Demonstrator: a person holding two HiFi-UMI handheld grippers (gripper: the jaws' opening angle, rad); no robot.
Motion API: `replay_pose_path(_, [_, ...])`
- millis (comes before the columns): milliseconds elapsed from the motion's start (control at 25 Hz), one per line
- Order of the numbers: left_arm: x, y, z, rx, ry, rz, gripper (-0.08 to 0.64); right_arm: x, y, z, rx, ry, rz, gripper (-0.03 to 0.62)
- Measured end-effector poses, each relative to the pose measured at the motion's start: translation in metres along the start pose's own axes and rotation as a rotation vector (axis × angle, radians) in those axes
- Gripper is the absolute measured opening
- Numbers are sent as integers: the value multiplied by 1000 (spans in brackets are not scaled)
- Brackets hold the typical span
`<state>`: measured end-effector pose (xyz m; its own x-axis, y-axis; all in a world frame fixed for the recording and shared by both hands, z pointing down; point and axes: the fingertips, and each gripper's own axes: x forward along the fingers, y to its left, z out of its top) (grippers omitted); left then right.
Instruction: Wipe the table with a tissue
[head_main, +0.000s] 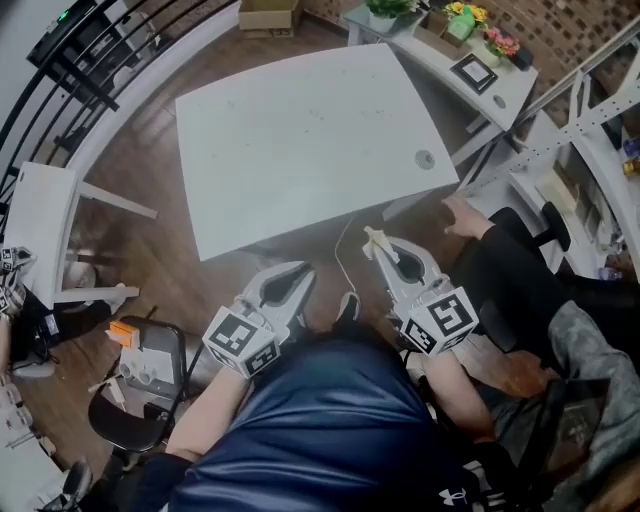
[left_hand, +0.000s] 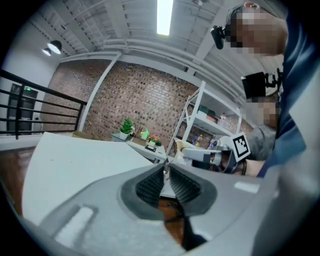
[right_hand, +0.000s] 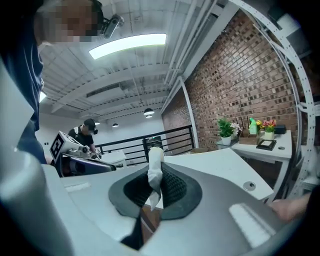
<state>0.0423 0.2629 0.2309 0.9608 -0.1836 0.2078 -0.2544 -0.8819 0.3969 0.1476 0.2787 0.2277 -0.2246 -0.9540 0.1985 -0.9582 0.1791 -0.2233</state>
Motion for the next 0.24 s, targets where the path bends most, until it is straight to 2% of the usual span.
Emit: replay_pose_path(240, [-12, 9, 5, 16, -1, -45, 35, 1, 8, 14, -18, -35, -71, 18])
